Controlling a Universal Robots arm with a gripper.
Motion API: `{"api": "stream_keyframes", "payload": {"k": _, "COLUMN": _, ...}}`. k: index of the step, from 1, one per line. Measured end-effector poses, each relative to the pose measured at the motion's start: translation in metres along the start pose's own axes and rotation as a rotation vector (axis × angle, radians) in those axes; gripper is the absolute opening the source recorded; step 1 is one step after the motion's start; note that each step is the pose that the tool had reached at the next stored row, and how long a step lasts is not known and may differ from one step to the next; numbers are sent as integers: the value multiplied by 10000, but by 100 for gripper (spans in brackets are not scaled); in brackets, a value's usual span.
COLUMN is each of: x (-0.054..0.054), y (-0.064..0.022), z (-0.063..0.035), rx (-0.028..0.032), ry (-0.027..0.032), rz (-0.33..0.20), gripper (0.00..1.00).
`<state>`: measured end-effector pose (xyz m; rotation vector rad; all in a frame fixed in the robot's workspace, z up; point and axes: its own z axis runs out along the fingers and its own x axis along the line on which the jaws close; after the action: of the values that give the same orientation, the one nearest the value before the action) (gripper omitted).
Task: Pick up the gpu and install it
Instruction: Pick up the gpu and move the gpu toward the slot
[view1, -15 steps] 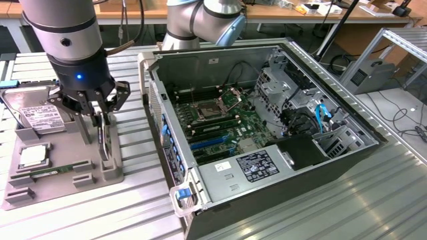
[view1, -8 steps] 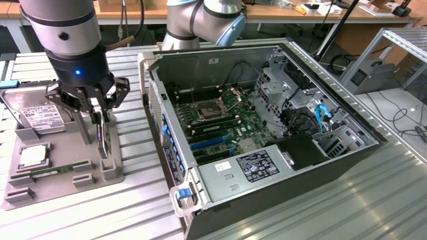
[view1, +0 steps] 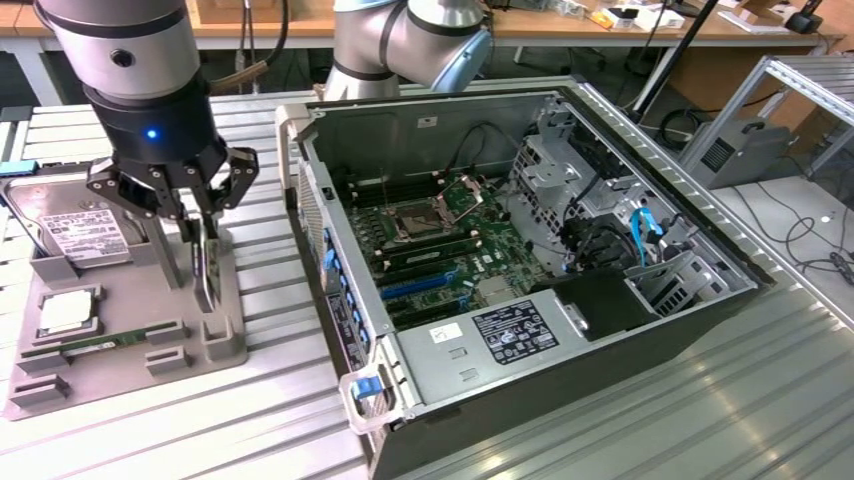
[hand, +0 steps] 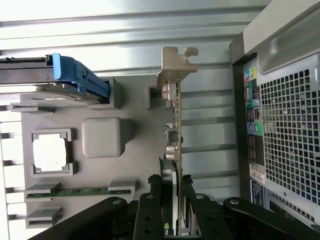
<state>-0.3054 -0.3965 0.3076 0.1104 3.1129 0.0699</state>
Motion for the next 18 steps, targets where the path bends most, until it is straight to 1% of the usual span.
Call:
{"api": "stream_keyframes", "payload": {"k": 4, "x": -1, "y": 1, "z": -31, "rx": -2, "ry": 0, "rz": 0, "gripper": 27}}
{"api": "stream_keyframes", "payload": {"k": 12, "x": -3, "y": 6, "z": -140, "rx": -8, "ry": 1, "rz": 0, "gripper": 27}}
{"api": "stream_keyframes", "payload": {"k": 18, "x": -5, "y": 9, "z": -195, "rx": -10, "ry": 1, "rz": 0, "gripper": 27}}
